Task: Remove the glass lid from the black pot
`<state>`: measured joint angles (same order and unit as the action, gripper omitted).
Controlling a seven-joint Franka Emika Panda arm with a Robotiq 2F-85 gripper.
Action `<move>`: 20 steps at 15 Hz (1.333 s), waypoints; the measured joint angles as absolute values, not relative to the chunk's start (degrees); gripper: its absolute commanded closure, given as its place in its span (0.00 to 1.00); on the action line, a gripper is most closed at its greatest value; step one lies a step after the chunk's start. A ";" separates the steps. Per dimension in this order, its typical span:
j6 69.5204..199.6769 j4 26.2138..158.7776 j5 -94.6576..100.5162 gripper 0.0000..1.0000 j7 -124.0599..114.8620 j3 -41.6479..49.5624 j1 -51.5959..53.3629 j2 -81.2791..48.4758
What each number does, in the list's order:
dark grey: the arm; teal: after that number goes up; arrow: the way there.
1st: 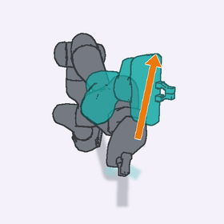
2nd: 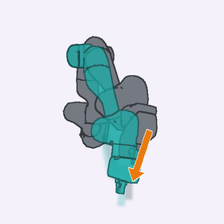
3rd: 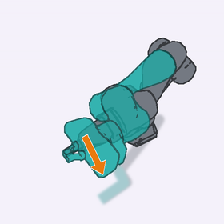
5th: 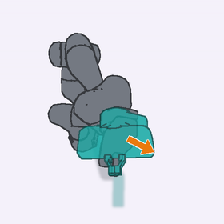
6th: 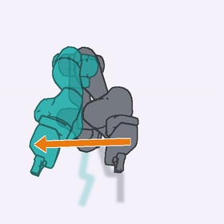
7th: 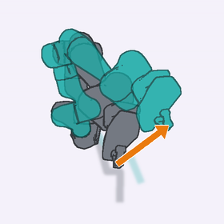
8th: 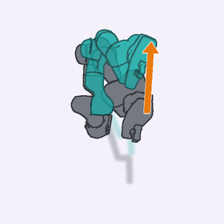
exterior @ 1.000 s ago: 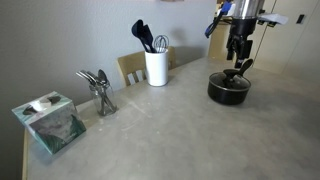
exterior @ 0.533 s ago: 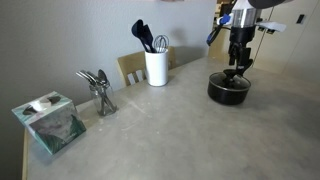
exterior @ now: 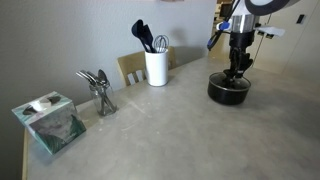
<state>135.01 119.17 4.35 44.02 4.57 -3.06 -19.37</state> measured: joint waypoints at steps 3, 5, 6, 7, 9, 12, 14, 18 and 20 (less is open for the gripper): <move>135.01 118.86 4.35 0.64 43.96 4.28 -3.38 -19.93; 135.03 118.57 4.35 0.78 43.81 4.12 -3.63 -20.07; 135.20 118.50 4.38 0.85 43.58 4.12 -3.68 -20.07; 135.37 118.46 4.39 0.86 43.14 4.11 -3.70 -20.07; 135.48 118.46 5.07 0.86 40.79 4.09 -3.67 -20.07; 135.49 118.31 7.17 0.86 34.45 4.10 -3.64 -19.88; 135.48 118.06 8.44 0.86 29.89 4.10 -3.62 -19.62; 134.54 117.95 9.16 0.86 23.13 3.91 -3.30 -17.47; 133.33 117.95 9.11 0.86 21.67 3.34 -3.25 -15.93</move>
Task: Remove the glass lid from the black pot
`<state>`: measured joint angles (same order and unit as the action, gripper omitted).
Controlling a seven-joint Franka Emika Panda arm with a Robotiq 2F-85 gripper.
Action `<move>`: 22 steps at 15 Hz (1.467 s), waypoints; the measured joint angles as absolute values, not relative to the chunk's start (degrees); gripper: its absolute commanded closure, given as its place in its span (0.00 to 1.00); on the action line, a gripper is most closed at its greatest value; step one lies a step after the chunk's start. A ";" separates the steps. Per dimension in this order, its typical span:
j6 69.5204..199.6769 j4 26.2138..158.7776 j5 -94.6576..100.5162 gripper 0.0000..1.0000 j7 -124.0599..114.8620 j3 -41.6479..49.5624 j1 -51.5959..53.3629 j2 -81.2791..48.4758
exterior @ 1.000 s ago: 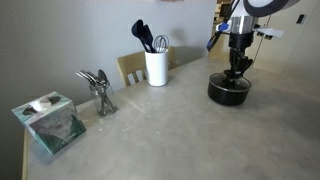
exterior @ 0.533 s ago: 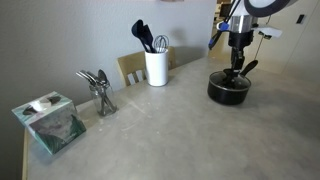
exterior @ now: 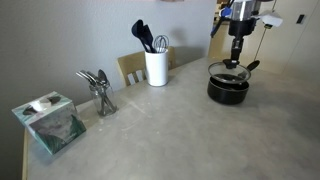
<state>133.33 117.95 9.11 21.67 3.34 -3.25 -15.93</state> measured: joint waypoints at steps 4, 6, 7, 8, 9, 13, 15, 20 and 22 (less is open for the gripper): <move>130.62 117.94 8.55 0.86 20.74 1.53 -3.02 -13.26; 129.73 117.95 8.52 0.86 20.00 0.49 -2.41 -12.52; 129.57 117.94 8.52 0.86 19.09 0.00 -1.86 -12.38; 129.56 117.89 8.55 0.86 17.82 -0.48 -1.13 -12.39; 129.56 117.76 8.55 0.86 16.30 -1.01 -0.31 -12.49; 129.56 114.90 8.52 0.86 6.18 -3.59 4.18 -15.17; 129.70 111.86 8.57 0.86 -0.30 -4.54 7.00 -18.45; 130.30 103.84 9.47 0.86 -15.36 -3.81 12.90 -29.67; 130.31 101.04 9.46 0.86 -18.95 -2.91 13.92 -33.98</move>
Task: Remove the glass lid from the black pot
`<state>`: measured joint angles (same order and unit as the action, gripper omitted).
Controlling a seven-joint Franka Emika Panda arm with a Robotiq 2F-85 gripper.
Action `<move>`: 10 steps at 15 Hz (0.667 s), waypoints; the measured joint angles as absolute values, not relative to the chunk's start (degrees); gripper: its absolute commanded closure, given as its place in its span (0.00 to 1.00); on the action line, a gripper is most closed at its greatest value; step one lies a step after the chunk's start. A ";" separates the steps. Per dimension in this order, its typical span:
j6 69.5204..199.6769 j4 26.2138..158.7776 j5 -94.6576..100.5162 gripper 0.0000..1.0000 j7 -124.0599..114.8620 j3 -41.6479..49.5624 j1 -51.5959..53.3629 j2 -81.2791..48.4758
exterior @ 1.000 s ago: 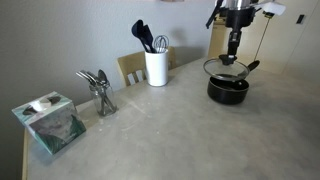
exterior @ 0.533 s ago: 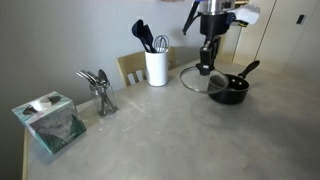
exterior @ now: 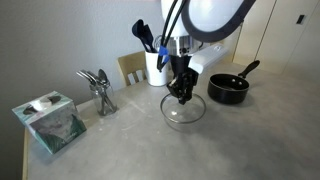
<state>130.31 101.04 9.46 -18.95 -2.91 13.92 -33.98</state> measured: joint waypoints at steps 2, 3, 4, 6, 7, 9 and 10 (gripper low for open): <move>130.31 98.62 9.21 0.86 -21.57 -2.23 14.40 -37.41; 130.30 97.53 8.93 0.86 -22.46 -2.02 14.45 -38.68; 130.22 96.42 8.33 0.86 -22.96 -1.84 14.45 -39.32; 130.21 95.08 7.19 0.86 -23.70 -1.43 14.41 -40.15; 130.21 94.53 6.55 0.86 -23.83 -1.22 14.39 -40.52; 130.19 93.61 5.36 0.86 -23.84 -0.96 14.25 -41.09; 130.18 93.36 4.69 0.86 -23.81 -0.95 14.11 -41.30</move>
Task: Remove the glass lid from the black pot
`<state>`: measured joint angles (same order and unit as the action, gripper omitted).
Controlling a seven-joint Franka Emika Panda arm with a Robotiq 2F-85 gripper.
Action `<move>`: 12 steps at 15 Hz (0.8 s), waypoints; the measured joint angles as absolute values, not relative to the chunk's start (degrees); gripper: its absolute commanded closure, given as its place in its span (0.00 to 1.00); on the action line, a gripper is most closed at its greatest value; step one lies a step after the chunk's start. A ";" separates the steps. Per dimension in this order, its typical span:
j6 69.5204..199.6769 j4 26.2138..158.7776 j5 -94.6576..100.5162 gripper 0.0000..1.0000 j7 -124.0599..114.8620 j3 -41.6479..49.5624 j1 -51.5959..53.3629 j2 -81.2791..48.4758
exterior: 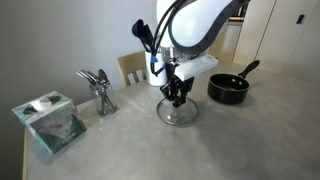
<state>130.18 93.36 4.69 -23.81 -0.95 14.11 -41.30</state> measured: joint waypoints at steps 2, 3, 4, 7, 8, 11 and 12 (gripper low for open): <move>130.15 93.27 2.92 0.86 -23.40 -0.98 13.82 -41.47; 130.14 93.27 1.90 0.86 -23.09 -1.05 13.64 -41.53; 130.14 93.27 1.10 0.86 -22.88 -1.10 13.49 -41.58; 130.59 93.34 0.38 0.86 -22.85 -1.10 13.33 -41.61; 130.78 93.39 0.38 0.44 -22.85 -1.10 13.33 -41.61; 131.04 93.53 0.38 0.21 -22.18 -1.11 13.34 -41.61; 131.11 93.53 0.38 0.15 -21.78 -1.12 13.34 -41.61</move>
